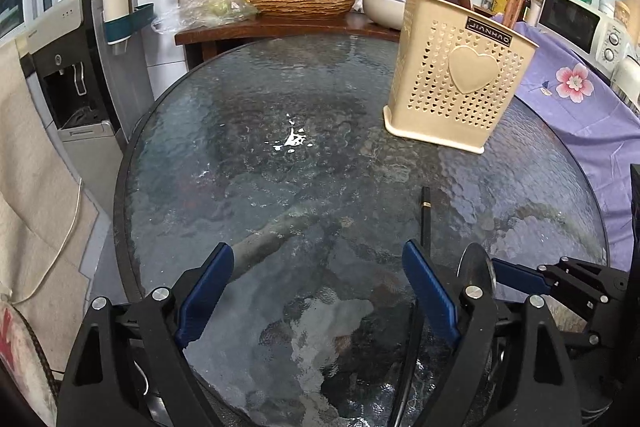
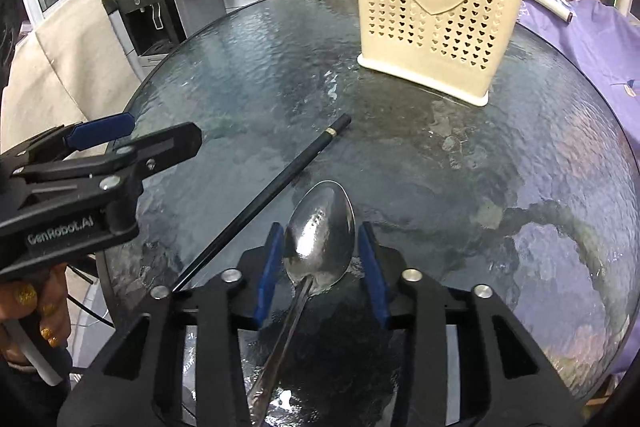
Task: Organize utensils
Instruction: 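Grasp the metal spoon by its handle with the right tool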
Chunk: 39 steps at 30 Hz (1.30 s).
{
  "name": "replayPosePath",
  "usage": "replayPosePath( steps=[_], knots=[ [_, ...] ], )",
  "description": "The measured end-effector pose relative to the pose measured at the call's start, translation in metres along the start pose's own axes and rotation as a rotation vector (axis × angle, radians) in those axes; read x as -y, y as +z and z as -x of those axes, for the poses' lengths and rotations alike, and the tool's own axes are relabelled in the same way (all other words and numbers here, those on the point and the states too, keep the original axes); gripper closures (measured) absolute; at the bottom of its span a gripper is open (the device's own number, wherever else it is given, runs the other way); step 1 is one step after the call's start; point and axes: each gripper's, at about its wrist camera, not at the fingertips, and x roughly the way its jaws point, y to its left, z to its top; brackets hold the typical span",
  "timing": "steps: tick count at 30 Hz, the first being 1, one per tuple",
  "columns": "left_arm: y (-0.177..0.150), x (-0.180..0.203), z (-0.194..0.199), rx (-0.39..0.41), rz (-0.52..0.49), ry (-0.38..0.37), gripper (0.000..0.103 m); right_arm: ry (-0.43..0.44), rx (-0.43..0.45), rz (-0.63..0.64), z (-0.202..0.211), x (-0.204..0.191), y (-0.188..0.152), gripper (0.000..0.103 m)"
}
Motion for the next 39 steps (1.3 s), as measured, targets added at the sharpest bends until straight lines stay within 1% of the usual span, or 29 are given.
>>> replayPosePath(
  steps=[1,2,3,6,9,10,13,15,17,19,21,23,26,28,31,34,36,37,38,39],
  knots=[
    [0.001,0.002,-0.001,-0.002,-0.005,-0.003,0.02,0.003,0.002,-0.002,0.0,0.002,0.0,0.07],
    [0.001,0.004,-0.001,-0.005,-0.014,-0.006,0.02,-0.005,0.004,-0.001,0.001,0.003,0.0,0.077],
    [0.001,0.007,-0.002,-0.008,-0.021,-0.009,0.021,0.003,0.003,-0.003,0.002,0.005,0.0,0.079],
    [0.001,0.015,-0.004,-0.018,-0.047,-0.03,0.022,0.015,0.0,-0.021,0.003,0.013,0.0,0.08],
    [0.002,0.02,-0.005,-0.013,-0.065,-0.029,0.022,0.031,-0.002,-0.043,0.004,0.019,-0.001,0.08],
    [0.003,0.019,-0.004,-0.004,-0.057,-0.027,0.022,0.039,-0.002,-0.061,0.004,0.021,-0.001,0.08],
    [0.004,0.01,-0.003,-0.001,-0.018,-0.03,0.022,0.043,0.001,-0.084,0.007,0.023,-0.004,0.076],
    [0.004,0.005,-0.002,-0.001,-0.002,-0.019,0.023,0.038,0.012,-0.09,0.01,0.022,-0.005,0.071],
    [0.002,0.001,-0.002,-0.002,0.011,-0.015,0.023,0.042,0.013,-0.097,0.012,0.02,-0.006,0.07],
    [0.001,-0.003,-0.002,-0.003,0.024,-0.016,0.023,0.043,0.001,-0.084,0.011,0.013,-0.008,0.067],
    [0.0,-0.005,-0.002,-0.005,0.035,-0.02,0.023,0.03,0.002,-0.062,0.01,0.003,-0.01,0.05],
    [0.0,-0.007,-0.002,-0.004,0.04,-0.022,0.023,-0.003,0.011,-0.041,0.008,-0.004,-0.01,0.047],
    [-0.001,-0.008,-0.002,-0.004,0.042,-0.024,0.023,-0.018,0.005,-0.018,0.004,-0.011,-0.008,0.047],
    [-0.001,-0.01,-0.002,-0.005,0.045,-0.023,0.023,-0.005,0.002,-0.019,0.003,-0.012,-0.006,0.047],
    [0.0,-0.013,-0.004,-0.007,0.057,-0.025,0.023,-0.01,0.002,0.009,-0.001,-0.017,-0.003,0.047],
    [0.0,-0.015,-0.005,-0.01,0.062,-0.033,0.023,0.01,0.01,0.036,-0.005,-0.018,0.001,0.049],
    [0.0,-0.014,-0.005,-0.011,0.058,-0.032,0.023,0.022,0.014,0.056,-0.007,-0.016,0.005,0.055],
    [0.001,-0.013,-0.005,-0.011,0.056,-0.032,0.023,0.011,0.011,0.067,-0.008,-0.014,0.008,0.058],
    [0.001,-0.013,-0.005,-0.012,0.053,-0.033,0.023,0.008,0.008,0.07,-0.009,-0.013,0.009,0.063],
    [0.002,-0.012,-0.005,-0.012,0.05,-0.034,0.023,0.009,0.004,0.071,-0.009,-0.012,0.01,0.064]
  ],
)
